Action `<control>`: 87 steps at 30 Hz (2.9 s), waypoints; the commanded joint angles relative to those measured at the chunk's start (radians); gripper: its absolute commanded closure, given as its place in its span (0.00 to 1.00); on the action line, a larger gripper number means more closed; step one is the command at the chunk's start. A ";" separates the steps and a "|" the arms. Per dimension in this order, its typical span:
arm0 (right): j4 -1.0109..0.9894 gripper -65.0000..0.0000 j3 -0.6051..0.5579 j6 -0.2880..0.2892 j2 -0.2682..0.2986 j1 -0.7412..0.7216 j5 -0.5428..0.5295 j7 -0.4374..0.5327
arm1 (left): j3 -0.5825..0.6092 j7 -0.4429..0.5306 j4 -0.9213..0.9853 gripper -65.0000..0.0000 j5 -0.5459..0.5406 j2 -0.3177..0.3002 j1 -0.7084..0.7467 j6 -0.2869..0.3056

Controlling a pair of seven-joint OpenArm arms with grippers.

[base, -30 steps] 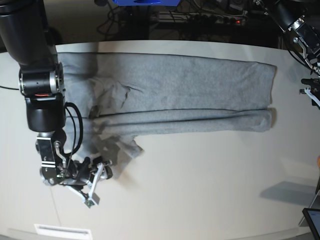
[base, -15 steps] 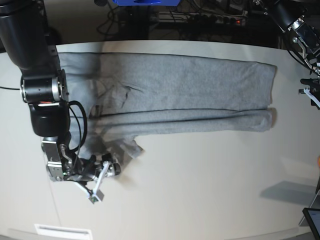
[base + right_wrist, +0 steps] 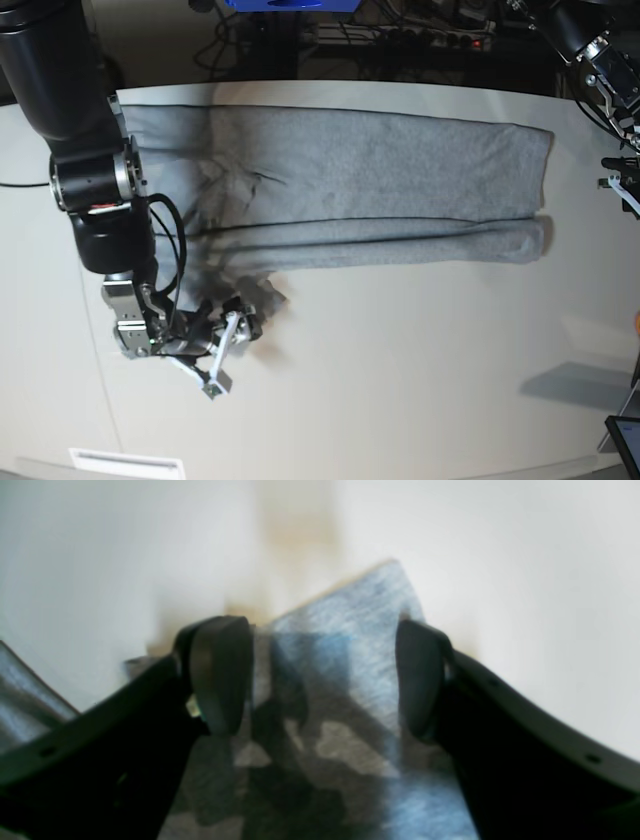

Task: Fold the T-shirt properly
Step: 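Lower the right gripper onto the protruding sleeve and grasp it, then drag the held sleeve with the right gripper back over the shirt body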

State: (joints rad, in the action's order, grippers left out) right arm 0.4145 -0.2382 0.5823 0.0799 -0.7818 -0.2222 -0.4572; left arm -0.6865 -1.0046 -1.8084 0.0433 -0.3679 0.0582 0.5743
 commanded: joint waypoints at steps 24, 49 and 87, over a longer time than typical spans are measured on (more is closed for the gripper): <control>0.022 1.00 0.098 0.001 0.004 -0.023 -0.012 -0.002 | -0.003 0.014 -0.012 0.61 0.000 -0.023 -0.008 -0.010; -0.035 0.14 0.122 0.001 0.013 -0.055 -0.004 0.131 | -0.003 0.066 0.058 0.61 0.002 -0.023 -0.010 -0.010; -0.061 1.00 0.133 0.001 0.004 -0.024 0.085 0.045 | -0.003 0.066 0.062 0.61 0.000 -0.023 -0.010 -0.010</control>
State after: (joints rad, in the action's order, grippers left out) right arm 0.3431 -0.1051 0.5789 0.0742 -0.7826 -0.1471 -0.3939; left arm -0.6865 -0.9527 -1.7298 0.0437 -0.3683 0.0559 0.5739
